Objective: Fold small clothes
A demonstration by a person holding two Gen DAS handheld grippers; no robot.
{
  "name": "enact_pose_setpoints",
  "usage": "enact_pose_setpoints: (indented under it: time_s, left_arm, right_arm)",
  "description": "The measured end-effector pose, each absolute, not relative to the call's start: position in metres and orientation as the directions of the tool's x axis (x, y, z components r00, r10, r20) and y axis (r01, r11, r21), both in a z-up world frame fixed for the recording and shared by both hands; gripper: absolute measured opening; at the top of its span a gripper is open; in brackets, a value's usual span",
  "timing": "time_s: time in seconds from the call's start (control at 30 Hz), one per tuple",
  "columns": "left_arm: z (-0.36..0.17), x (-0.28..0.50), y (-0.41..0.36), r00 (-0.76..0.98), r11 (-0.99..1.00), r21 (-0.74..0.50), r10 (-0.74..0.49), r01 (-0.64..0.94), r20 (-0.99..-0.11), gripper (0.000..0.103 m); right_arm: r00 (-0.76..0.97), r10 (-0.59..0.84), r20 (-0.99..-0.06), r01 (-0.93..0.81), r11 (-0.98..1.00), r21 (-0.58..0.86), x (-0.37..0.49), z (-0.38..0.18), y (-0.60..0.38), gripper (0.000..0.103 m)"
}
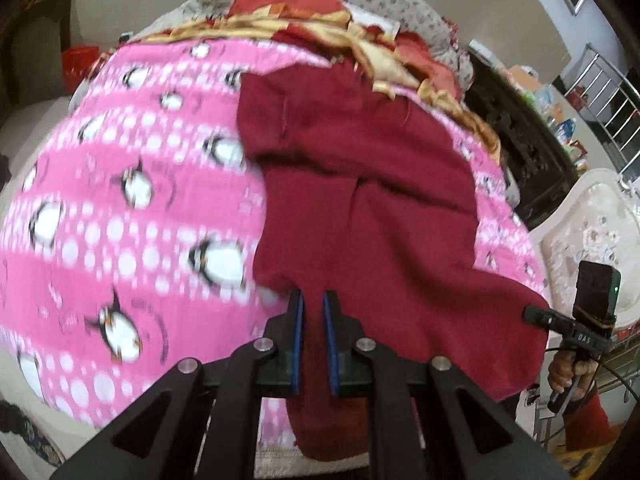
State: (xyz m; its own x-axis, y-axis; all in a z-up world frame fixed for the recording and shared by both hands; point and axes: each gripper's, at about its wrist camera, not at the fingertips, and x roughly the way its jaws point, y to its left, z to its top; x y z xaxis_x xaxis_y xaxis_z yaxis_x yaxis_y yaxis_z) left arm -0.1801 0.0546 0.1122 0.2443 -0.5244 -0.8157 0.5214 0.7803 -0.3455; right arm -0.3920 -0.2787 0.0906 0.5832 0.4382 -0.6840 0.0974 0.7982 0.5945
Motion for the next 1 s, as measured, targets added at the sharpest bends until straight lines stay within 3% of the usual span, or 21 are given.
enact_pose_setpoints:
  time_s: [0.4,0.67,0.77,0.83,0.9,1.0]
  left_arm:
    - [0.139,-0.067,-0.022,0.347,0.800,-0.322,-0.531,0.507,-0.773,0.010]
    - [0.083,0.027,-0.091,0.297,0.845,-0.315,-0.463,0.432,-0.835,0.013]
    - [0.077,0.045,-0.092,0.299,0.863,-0.319,-0.448,0.392,-0.842,0.032]
    - [0.087,0.052,-0.082,0.316,0.857,-0.358,-0.479,0.371,-0.819,0.058]
    - [0.103,0.054,-0.068,0.364,0.849,-0.396,-0.513,0.349,-0.778,0.070]
    - [0.118,0.056,-0.058,0.406,0.857,-0.384,-0.504,0.344,-0.762,0.072]
  right_arm:
    - [0.719,0.340,-0.607,0.134,0.789,0.600,-0.282,0.124,-0.355,0.025]
    - [0.669,0.235,-0.705,0.375,0.712,0.593,-0.211,0.067,-0.430,0.029]
    - [0.637,0.235,-0.734,0.417,0.696,0.585,-0.200,0.049,-0.442,0.029]
    - [0.632,0.237,-0.738,0.392,0.724,0.568,-0.200,0.054,-0.441,0.030]
    - [0.625,0.226,-0.747,0.355,0.771,0.530,-0.205,0.065,-0.436,0.032]
    - [0.629,0.242,-0.739,0.335,0.773,0.539,-0.213,0.072,-0.438,0.037]
